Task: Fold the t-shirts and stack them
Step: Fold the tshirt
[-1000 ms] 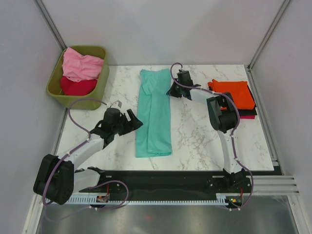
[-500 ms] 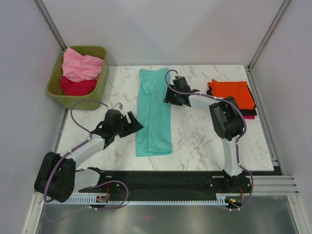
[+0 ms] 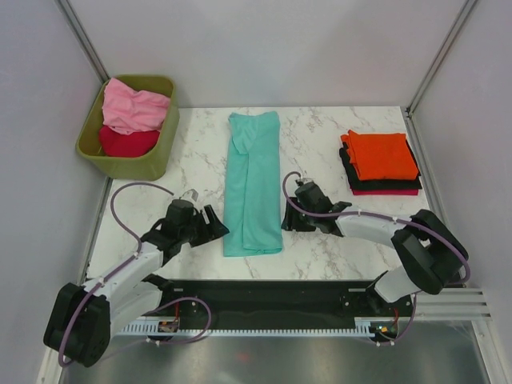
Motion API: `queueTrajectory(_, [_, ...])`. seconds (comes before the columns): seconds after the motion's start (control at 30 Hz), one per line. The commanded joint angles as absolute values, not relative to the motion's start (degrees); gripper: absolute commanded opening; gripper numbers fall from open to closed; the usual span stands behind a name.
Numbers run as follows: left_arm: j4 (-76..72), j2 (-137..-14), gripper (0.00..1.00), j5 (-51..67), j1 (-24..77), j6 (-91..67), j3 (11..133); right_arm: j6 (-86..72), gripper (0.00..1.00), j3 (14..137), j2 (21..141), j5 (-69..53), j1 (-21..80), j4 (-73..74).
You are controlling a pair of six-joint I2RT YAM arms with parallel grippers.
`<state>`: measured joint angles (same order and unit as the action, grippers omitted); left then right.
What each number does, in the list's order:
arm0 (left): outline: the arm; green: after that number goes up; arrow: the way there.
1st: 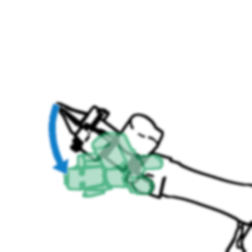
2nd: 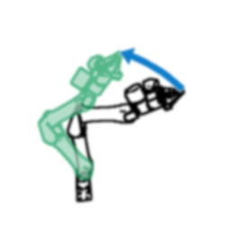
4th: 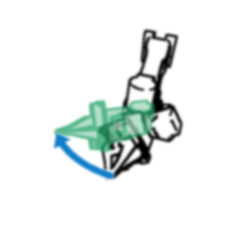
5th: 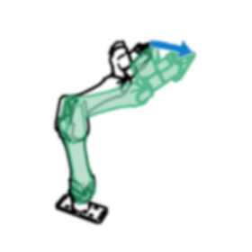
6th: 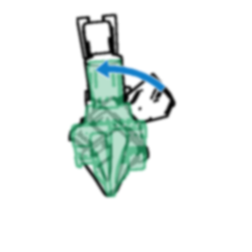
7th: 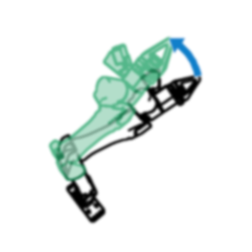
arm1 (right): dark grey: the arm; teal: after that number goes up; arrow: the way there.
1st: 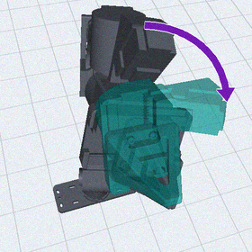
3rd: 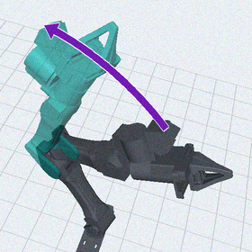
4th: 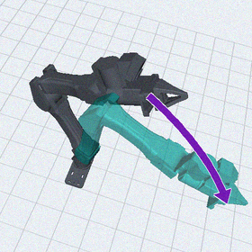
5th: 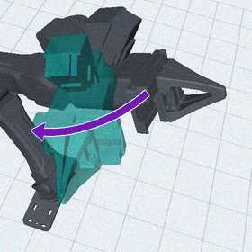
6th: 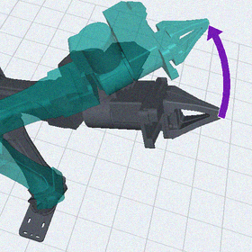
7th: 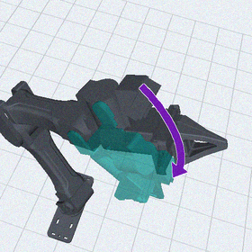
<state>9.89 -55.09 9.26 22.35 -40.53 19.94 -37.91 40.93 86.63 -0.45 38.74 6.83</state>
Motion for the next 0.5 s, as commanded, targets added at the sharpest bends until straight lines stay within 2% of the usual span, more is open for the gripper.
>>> queueTrajectory(0.0, [11.07, -53.18, 0.77, 10.72, 23.11, -41.13, 18.46, -41.83, 0.56, 35.09, 85.35, -4.74, 43.15, 1.95])
queueTrajectory(0.27, [11.16, -52.91, 0.77, 11.08, 23.99, -41.92, 17.23, -45.35, 0.58, 28.92, 78.49, -1.85, 45.00, 0.44])
queueTrajectory(0.47, [10.90, -55.28, 0.77, 10.99, 25.05, -41.75, 17.93, -46.14, 0.57, 27.16, 75.67, -3.95, 46.49, -1.58])
